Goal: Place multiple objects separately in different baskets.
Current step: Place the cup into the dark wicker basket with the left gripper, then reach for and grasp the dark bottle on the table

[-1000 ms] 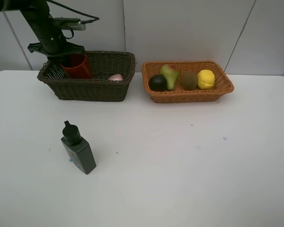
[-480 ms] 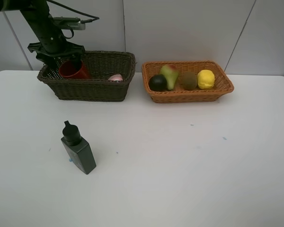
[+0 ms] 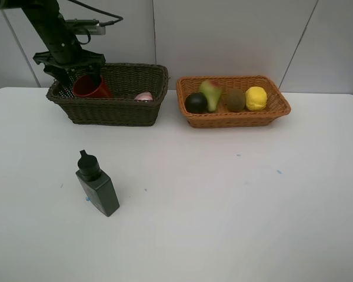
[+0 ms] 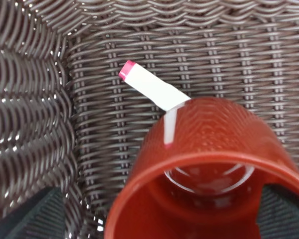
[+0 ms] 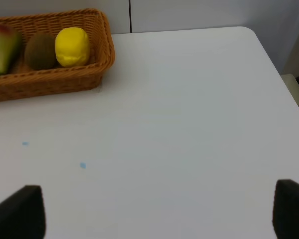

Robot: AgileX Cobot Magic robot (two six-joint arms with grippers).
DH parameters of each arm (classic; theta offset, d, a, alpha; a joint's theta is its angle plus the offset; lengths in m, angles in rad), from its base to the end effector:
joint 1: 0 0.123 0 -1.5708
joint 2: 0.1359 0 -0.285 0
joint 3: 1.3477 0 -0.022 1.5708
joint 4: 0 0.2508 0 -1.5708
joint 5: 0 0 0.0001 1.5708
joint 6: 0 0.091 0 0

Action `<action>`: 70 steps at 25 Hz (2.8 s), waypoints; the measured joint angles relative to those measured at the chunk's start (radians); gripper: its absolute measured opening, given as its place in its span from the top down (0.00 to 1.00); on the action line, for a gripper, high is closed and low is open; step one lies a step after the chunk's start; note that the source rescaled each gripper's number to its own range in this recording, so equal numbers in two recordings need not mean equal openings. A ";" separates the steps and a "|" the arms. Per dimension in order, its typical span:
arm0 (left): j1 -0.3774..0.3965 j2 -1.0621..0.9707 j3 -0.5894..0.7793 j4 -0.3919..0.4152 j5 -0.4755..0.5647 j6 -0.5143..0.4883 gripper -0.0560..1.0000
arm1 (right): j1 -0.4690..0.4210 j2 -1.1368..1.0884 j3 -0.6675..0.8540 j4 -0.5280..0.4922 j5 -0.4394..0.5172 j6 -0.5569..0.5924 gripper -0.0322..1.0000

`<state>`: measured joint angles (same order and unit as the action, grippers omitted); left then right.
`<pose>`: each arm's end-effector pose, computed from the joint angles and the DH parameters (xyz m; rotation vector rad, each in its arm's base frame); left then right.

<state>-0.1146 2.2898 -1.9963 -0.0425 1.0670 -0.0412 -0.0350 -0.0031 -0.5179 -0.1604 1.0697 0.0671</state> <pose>0.4880 -0.0596 0.1932 0.0832 2.8456 -0.0904 -0.0088 -0.0125 0.2823 0.1136 2.0230 -0.1711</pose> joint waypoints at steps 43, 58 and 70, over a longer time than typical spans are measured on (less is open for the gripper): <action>-0.270 -0.744 0.601 -0.059 0.152 -0.433 0.01 | 0.000 0.000 0.000 0.000 0.000 0.000 0.00; -0.376 -0.926 1.051 -0.094 0.109 -0.822 0.01 | 0.000 0.000 0.000 0.000 0.000 0.000 0.00; -0.380 -0.927 1.217 -0.134 -0.248 -0.925 0.01 | 0.000 0.000 0.000 0.000 0.000 0.000 0.00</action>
<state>-0.4950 1.3632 -0.7796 -0.1763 0.8193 -0.9662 -0.0350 -0.0031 -0.5179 -0.1604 1.0697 0.0671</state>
